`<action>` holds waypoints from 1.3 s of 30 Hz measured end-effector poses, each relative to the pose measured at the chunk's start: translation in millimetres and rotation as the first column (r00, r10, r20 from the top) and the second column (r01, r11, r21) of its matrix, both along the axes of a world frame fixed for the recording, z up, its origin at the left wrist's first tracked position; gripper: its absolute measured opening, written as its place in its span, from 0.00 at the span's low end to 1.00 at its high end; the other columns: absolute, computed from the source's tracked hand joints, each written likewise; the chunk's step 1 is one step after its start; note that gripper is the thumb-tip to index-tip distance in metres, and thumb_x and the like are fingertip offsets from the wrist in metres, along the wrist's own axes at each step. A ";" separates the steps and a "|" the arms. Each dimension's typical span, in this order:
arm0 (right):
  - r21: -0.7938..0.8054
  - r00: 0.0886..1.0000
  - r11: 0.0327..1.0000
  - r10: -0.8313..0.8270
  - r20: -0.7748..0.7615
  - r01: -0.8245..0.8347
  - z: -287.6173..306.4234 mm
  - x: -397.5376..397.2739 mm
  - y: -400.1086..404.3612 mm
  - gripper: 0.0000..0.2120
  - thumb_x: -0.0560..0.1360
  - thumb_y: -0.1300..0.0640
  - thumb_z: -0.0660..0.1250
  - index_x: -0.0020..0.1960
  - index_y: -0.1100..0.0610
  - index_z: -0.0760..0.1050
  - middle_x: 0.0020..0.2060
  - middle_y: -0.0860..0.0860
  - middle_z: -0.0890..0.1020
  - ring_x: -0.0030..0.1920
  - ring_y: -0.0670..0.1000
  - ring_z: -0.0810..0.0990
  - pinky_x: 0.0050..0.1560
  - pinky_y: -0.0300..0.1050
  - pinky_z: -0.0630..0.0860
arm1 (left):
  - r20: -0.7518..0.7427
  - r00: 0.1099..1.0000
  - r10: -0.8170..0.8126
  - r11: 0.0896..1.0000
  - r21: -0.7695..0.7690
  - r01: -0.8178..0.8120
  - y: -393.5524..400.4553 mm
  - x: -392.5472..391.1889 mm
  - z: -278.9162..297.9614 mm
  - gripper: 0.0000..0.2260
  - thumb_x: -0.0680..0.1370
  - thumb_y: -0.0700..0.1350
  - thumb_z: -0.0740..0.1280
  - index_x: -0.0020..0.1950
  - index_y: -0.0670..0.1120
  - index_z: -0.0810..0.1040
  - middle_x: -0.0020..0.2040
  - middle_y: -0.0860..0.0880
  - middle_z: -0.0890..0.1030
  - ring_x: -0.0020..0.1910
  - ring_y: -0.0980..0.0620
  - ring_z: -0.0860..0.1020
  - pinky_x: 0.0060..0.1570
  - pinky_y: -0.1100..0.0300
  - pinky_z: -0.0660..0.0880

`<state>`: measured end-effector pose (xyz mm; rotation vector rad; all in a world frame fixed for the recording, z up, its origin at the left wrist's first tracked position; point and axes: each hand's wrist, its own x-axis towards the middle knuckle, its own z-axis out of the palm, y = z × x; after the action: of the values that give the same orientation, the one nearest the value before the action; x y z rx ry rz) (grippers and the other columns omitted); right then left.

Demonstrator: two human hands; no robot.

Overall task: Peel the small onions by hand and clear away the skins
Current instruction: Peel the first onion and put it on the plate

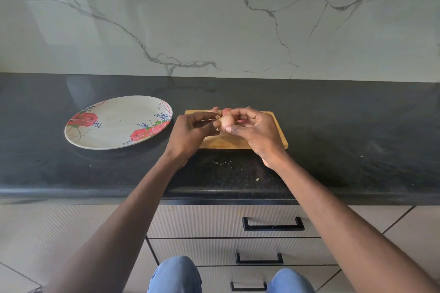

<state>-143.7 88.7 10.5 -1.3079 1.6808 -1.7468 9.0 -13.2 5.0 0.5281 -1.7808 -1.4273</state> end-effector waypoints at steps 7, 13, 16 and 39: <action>0.010 1.000 1.000 0.006 -0.002 -0.006 0.0 0.6 -0.9 0.13 0.68 0.65 0.79 0.50 0.54 0.83 0.51 0.48 0.86 0.48 0.39 0.83 0.52 0.34 0.77 | 0.067 0.983 0.173 0.972 -0.172 -0.160 -5.4 -1.4 -5.2 0.07 0.78 0.38 0.72 0.54 0.42 0.86 0.45 0.46 0.87 0.45 0.50 0.86 0.57 0.47 0.81; 0.010 0.997 0.998 0.057 0.059 -0.058 0.3 2.3 -1.7 0.14 0.69 0.69 0.77 0.52 0.60 0.81 0.51 0.52 0.86 0.47 0.40 0.84 0.47 0.32 0.77 | 0.042 0.982 0.183 0.951 -0.259 -0.166 -3.1 0.6 -4.1 0.08 0.79 0.39 0.72 0.56 0.41 0.86 0.47 0.46 0.87 0.45 0.51 0.86 0.54 0.50 0.82; 0.019 0.996 0.998 0.062 0.058 -0.063 -0.9 0.7 -2.2 0.14 0.69 0.69 0.77 0.53 0.60 0.82 0.49 0.51 0.86 0.48 0.42 0.85 0.48 0.33 0.77 | 0.048 0.978 0.205 0.932 -0.315 -0.180 -2.2 0.9 -4.4 0.07 0.79 0.39 0.71 0.55 0.42 0.86 0.46 0.47 0.87 0.43 0.52 0.86 0.52 0.53 0.82; 0.002 0.917 0.965 0.248 0.314 -0.262 1.8 0.7 -2.7 0.17 0.76 0.74 0.65 0.63 0.65 0.76 0.59 0.59 0.83 0.57 0.63 0.83 0.54 0.54 0.83 | 0.046 0.965 0.257 0.931 -0.282 -0.234 6.2 1.2 2.2 0.05 0.81 0.42 0.69 0.49 0.44 0.84 0.44 0.47 0.85 0.38 0.56 0.84 0.41 0.66 0.78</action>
<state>-143.0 86.0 12.3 -1.1061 1.3031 -1.6494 10.2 -7.0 7.2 0.6443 -1.8652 -0.9808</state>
